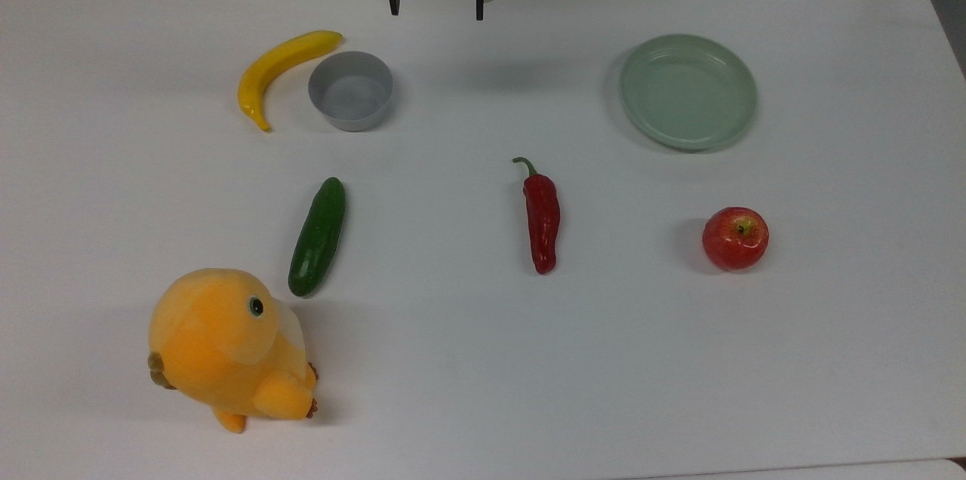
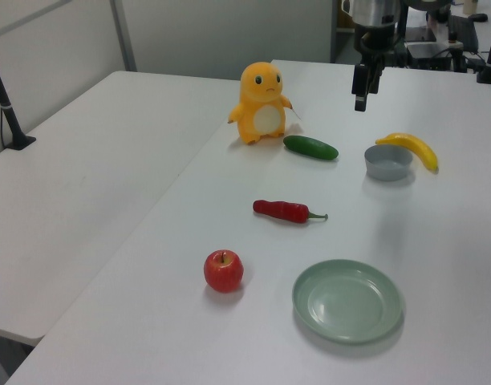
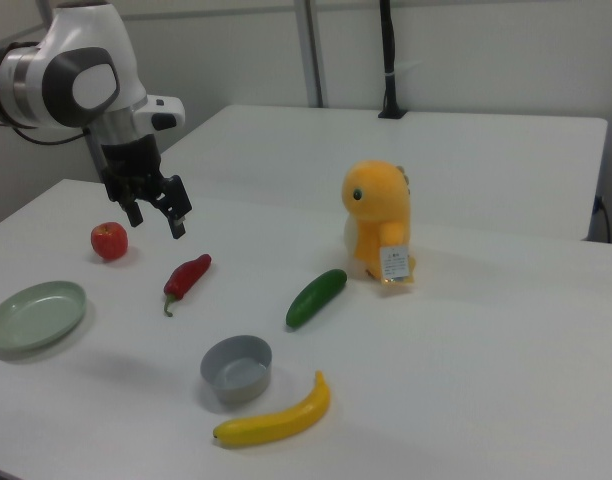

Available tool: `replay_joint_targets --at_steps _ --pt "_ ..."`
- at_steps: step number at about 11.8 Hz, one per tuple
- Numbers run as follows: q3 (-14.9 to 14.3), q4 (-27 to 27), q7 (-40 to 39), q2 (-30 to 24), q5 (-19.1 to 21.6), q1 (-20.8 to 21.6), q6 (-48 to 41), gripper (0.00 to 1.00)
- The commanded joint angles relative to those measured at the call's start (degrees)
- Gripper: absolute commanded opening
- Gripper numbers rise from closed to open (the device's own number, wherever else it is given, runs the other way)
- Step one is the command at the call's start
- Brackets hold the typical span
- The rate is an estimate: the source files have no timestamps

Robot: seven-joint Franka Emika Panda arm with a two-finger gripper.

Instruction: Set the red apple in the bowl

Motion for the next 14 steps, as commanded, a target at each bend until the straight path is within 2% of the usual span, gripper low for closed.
replay_joint_targets --at_steps 1,7,8,10,11,14 --pt "0.5 0.7 -0.2 0.3 1.0 -0.3 -1.6 1.0" --pt "0.7 1.0 1.8 0.7 1.3 -0.2 -1.4 1.0" --pt "0.8 1.1 5.3 1.4 1.3 0.2 1.0 1.0" --pt "3.1 2.6 13.1 4.9 1.3 0.5 7.7 1.0" --pt "4.4 5.2 17.1 7.6 0.9 1.1 9.3 1.0" --pt "4.6 12.0 25.6 14.8 0.2 5.2 13.5 1.0"
